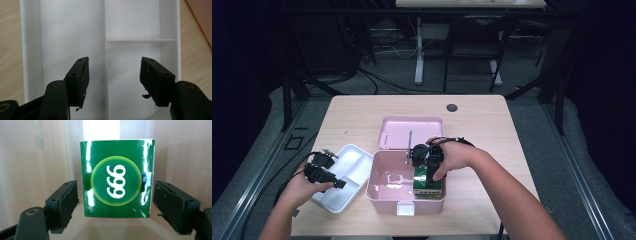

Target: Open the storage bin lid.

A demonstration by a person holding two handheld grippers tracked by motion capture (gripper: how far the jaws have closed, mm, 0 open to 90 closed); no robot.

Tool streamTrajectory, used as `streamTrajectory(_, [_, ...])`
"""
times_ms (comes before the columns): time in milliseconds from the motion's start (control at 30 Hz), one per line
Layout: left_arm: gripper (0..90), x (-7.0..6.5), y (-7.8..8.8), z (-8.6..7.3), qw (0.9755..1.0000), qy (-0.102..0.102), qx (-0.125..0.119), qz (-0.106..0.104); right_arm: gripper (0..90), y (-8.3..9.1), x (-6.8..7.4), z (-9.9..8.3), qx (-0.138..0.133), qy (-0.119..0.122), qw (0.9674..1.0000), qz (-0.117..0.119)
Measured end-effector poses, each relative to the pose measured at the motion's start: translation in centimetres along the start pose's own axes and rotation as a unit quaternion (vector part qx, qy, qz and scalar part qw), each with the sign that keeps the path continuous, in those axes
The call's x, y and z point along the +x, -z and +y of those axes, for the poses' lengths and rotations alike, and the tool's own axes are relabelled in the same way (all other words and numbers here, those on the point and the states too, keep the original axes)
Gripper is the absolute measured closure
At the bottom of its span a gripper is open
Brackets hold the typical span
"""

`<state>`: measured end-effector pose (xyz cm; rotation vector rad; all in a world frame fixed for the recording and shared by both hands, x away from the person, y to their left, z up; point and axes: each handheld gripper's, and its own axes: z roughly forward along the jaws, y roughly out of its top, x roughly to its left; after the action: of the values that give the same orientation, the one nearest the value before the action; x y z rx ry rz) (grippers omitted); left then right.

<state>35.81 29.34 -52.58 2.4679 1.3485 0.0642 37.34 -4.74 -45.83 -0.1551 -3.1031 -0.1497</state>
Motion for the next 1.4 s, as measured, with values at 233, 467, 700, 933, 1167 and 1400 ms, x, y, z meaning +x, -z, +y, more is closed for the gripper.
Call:
streamTrajectory(233, [41.3,0.1,0.2,0.0,1.0,0.001,-0.003,0.002,23.4,1.2,0.5,-0.1,-0.013,0.002,0.9999,-0.003])
streamTrajectory(467, [41.7,0.1,0.1,0.0,1.0,0.0,-0.002,0.002,23.9,2.3,0.6,-0.7,-0.013,-0.003,0.9998,-0.017])
streamTrajectory(700, [41.7,0.2,0.2,-0.1,1.0,0.003,-0.003,0.002,23.8,3.6,0.7,-1.5,-0.021,-0.011,0.9994,-0.024])
streamTrajectory(933, [41.9,0.2,0.3,-0.1,1.0,0.003,-0.005,0.002,23.8,4.2,0.6,-2.5,-0.021,-0.018,0.9992,-0.029])
streamTrajectory(1167, [41.9,0.2,0.3,-0.1,1.0,0.004,-0.005,0.003,23.8,5.1,0.3,-4.1,-0.026,-0.033,0.9984,-0.038])
streamTrajectory(1400, [42.1,0.3,0.4,-0.2,1.0,0.004,-0.005,0.003,23.8,5.6,0.1,-5.7,-0.024,-0.051,0.9973,-0.047])
